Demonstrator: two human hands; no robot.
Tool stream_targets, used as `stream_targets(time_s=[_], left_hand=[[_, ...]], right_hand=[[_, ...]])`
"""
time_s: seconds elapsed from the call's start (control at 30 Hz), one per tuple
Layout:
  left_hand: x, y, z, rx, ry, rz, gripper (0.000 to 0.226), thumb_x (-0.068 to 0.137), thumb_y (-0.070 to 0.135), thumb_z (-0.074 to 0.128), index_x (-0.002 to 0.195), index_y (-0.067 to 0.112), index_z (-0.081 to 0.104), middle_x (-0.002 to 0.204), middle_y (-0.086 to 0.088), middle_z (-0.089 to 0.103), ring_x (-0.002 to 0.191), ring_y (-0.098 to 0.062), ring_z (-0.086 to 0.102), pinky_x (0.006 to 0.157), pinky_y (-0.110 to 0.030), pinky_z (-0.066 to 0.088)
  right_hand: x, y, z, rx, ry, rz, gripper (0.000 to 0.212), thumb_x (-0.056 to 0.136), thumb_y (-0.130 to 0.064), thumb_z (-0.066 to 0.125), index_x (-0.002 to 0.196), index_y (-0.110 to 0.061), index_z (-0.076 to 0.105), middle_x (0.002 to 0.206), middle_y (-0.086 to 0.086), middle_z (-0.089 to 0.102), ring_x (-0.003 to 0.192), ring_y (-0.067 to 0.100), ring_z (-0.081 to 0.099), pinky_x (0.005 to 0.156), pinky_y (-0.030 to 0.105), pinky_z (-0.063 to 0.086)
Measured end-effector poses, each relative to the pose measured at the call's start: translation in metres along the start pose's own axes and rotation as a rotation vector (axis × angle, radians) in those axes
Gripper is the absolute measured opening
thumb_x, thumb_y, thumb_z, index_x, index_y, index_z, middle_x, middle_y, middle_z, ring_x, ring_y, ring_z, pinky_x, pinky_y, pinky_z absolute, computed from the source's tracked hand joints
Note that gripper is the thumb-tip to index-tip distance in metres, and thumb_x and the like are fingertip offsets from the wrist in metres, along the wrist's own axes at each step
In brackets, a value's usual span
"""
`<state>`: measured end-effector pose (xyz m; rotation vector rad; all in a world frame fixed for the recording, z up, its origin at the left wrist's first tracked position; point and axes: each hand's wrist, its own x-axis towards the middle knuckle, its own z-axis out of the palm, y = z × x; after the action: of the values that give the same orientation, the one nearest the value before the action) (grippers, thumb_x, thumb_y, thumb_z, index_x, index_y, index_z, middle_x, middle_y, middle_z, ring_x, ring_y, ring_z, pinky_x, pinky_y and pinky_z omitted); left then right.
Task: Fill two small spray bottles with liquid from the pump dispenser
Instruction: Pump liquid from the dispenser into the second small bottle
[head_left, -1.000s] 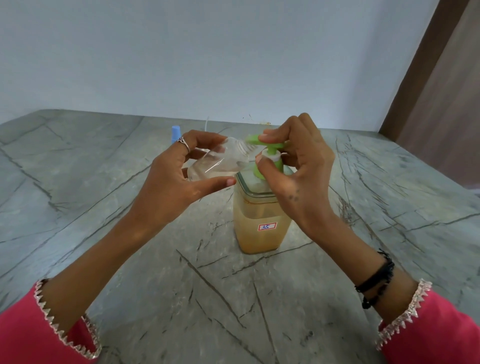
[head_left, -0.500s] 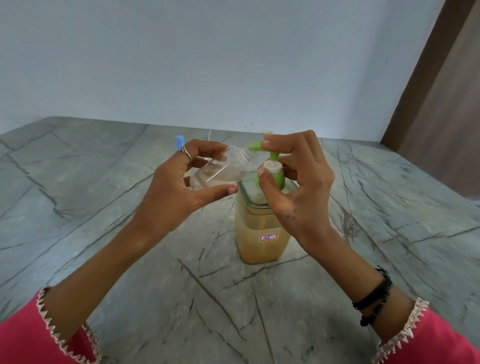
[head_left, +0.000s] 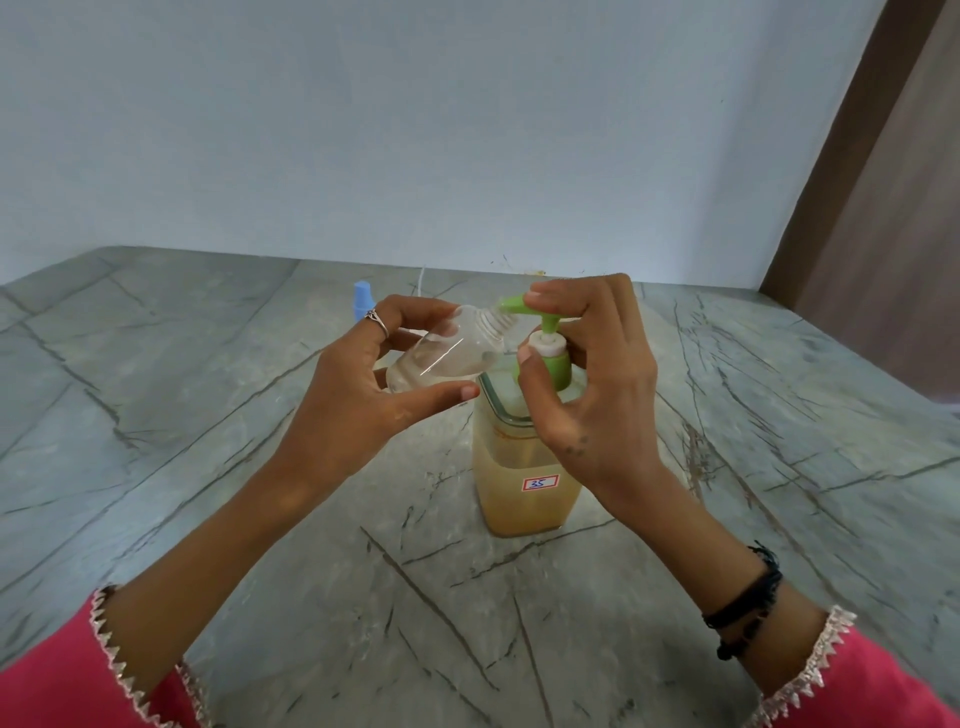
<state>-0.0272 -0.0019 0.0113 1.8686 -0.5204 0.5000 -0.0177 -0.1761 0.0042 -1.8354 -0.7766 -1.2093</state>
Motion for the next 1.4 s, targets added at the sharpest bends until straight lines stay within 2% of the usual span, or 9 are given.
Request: stream_targets(time_s=[0.27, 0.4, 0.47, 0.77, 0.9, 1.0, 1.17, 1.27, 1.4], left_hand=[[-0.0007, -0.0002, 0.001, 0.006, 0.015, 0.014, 0.053, 0.054, 0.045, 0.076, 0.102, 0.038, 0.056, 0.1, 0.021, 0.062, 0.098, -0.001, 0.057, 0.073, -0.016, 0.054], [0.0003, -0.0015, 0.0003, 0.028, 0.01, 0.015, 0.051, 0.056, 0.044, 0.078, 0.101, 0.042, 0.055, 0.104, 0.025, 0.059, 0.097, 0.0, 0.058, 0.074, -0.014, 0.052], [0.0005, -0.0023, 0.0005, 0.041, 0.007, 0.018, 0.051, 0.056, 0.044, 0.082, 0.1, 0.042, 0.056, 0.103, 0.026, 0.059, 0.097, 0.0, 0.058, 0.074, -0.013, 0.052], [0.001, -0.0044, -0.0003, 0.042, 0.015, 0.019, 0.053, 0.054, 0.054, 0.071, 0.103, 0.043, 0.055, 0.103, 0.026, 0.06, 0.097, -0.001, 0.058, 0.073, -0.013, 0.052], [0.0008, -0.0035, 0.0001, 0.026, 0.019, 0.025, 0.053, 0.055, 0.05, 0.076, 0.103, 0.041, 0.056, 0.102, 0.025, 0.061, 0.097, -0.002, 0.059, 0.072, -0.015, 0.053], [0.0005, -0.0034, 0.0002, 0.036, 0.019, 0.031, 0.052, 0.055, 0.051, 0.074, 0.103, 0.042, 0.056, 0.101, 0.027, 0.061, 0.097, 0.0, 0.058, 0.071, -0.013, 0.052], [0.0013, -0.0041, -0.0011, 0.055, 0.007, 0.031, 0.049, 0.055, 0.053, 0.073, 0.101, 0.047, 0.056, 0.102, 0.029, 0.06, 0.097, 0.001, 0.058, 0.073, -0.011, 0.051], [0.0011, -0.0046, -0.0012, 0.073, 0.007, 0.037, 0.05, 0.056, 0.05, 0.075, 0.102, 0.043, 0.056, 0.101, 0.029, 0.06, 0.095, 0.004, 0.057, 0.073, -0.009, 0.05], [0.0003, -0.0051, -0.0003, 0.077, 0.013, 0.056, 0.048, 0.058, 0.052, 0.07, 0.103, 0.041, 0.056, 0.103, 0.029, 0.06, 0.098, 0.004, 0.057, 0.075, -0.007, 0.048]], right_hand=[[0.0011, 0.0014, -0.0007, 0.024, 0.028, 0.018, 0.021, 0.076, -0.001, 0.062, 0.097, -0.003, 0.061, 0.098, -0.003, 0.048, 0.079, 0.009, 0.057, 0.062, 0.019, 0.052], [0.0058, 0.0, -0.0019, 0.011, 0.024, 0.041, 0.016, 0.071, 0.002, 0.064, 0.086, -0.003, 0.061, 0.088, -0.003, 0.048, 0.075, 0.015, 0.059, 0.052, 0.033, 0.051], [0.0066, -0.0005, -0.0019, 0.014, 0.019, 0.047, 0.013, 0.071, 0.001, 0.064, 0.083, -0.003, 0.06, 0.086, -0.002, 0.049, 0.077, 0.02, 0.062, 0.052, 0.035, 0.05], [-0.0011, 0.0029, 0.0011, 0.034, 0.02, 0.011, 0.022, 0.079, -0.006, 0.057, 0.1, -0.002, 0.059, 0.1, -0.002, 0.048, 0.08, 0.011, 0.058, 0.054, 0.029, 0.05], [-0.0017, 0.0032, 0.0004, 0.046, 0.028, 0.008, 0.023, 0.079, -0.005, 0.057, 0.102, -0.003, 0.06, 0.104, -0.001, 0.051, 0.083, 0.009, 0.058, 0.059, 0.024, 0.052], [-0.0002, 0.0034, 0.0001, 0.052, 0.039, 0.002, 0.022, 0.078, -0.003, 0.059, 0.1, -0.004, 0.061, 0.102, -0.002, 0.053, 0.08, 0.014, 0.061, 0.061, 0.022, 0.052], [0.0034, 0.002, 0.0004, 0.064, 0.069, 0.049, 0.02, 0.07, 0.006, 0.065, 0.088, -0.004, 0.065, 0.088, -0.005, 0.05, 0.07, 0.018, 0.061, 0.052, 0.033, 0.049], [0.005, 0.0009, 0.0002, 0.05, 0.067, 0.069, 0.014, 0.068, 0.006, 0.065, 0.079, -0.003, 0.063, 0.081, -0.003, 0.05, 0.067, 0.019, 0.059, 0.048, 0.036, 0.047], [0.0021, 0.0023, 0.0006, 0.05, 0.064, 0.041, 0.011, 0.073, 0.0, 0.063, 0.084, -0.002, 0.063, 0.086, -0.003, 0.05, 0.07, 0.017, 0.059, 0.05, 0.034, 0.048]])
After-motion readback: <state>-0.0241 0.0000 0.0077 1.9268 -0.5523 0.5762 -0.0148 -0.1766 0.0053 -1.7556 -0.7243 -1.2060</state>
